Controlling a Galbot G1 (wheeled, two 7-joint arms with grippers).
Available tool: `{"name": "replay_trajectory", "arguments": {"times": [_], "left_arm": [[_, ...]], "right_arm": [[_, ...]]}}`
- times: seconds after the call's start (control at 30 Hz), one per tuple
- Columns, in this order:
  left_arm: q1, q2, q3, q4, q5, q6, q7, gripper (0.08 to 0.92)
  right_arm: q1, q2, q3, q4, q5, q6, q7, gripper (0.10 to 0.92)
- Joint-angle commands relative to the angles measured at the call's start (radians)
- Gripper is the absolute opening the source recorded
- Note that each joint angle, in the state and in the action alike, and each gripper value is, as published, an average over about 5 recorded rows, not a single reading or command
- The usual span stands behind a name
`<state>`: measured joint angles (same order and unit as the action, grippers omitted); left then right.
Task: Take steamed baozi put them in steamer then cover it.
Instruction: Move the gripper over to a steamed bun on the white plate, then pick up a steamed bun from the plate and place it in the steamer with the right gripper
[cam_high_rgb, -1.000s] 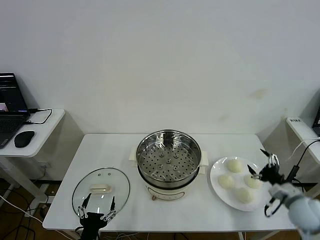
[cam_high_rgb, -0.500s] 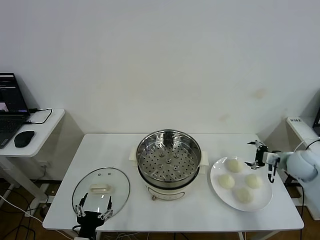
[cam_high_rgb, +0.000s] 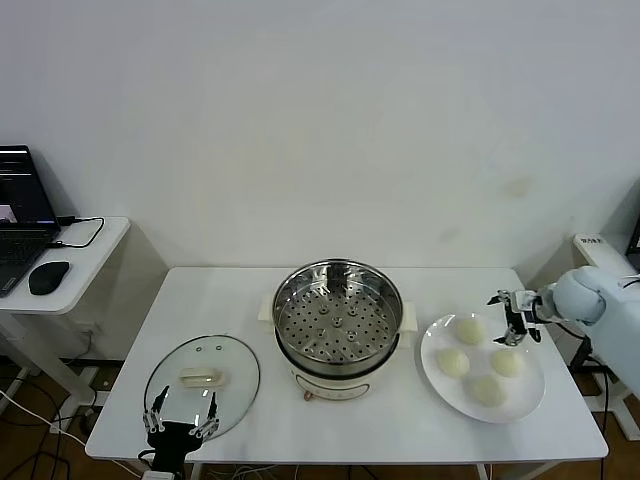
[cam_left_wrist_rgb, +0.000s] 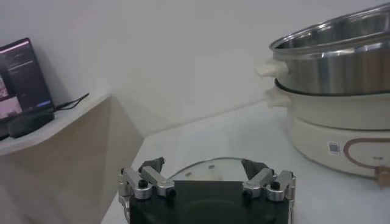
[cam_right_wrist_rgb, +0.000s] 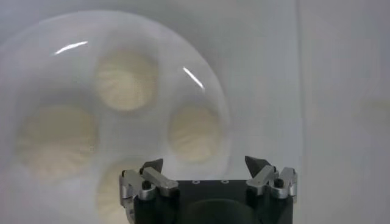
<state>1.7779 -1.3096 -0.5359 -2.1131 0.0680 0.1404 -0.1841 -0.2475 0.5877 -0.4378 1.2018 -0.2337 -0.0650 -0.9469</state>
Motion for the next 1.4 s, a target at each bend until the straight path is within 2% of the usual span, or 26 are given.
{"name": "replay_trajectory", "arguments": {"times": [0.03, 0.53, 1.1, 1.4], "left_arm": [[0.000, 0.000, -0.002, -0.001, 0.004, 0.005, -0.001, 0.823], [-0.006, 0.005, -0.005, 0.001, 0.008, 0.005, 0.003, 0.823], [-0.013, 0.008, -0.007, 0.003, 0.008, 0.005, 0.001, 0.823], [-0.012, 0.011, -0.010, -0.009, 0.007, 0.005, 0.001, 0.823]], "right_arm": [[0.121, 0.094, -0.159, -0.123, -0.028, 0.019, -0.035, 0.823], [0.087, 0.178, -0.147, -0.182, -0.060, -0.010, 0.007, 0.811], [0.086, 0.180, -0.144, -0.193, -0.075, -0.018, 0.016, 0.618], [0.137, 0.115, -0.186, -0.116, -0.028, -0.021, -0.005, 0.602]]}}
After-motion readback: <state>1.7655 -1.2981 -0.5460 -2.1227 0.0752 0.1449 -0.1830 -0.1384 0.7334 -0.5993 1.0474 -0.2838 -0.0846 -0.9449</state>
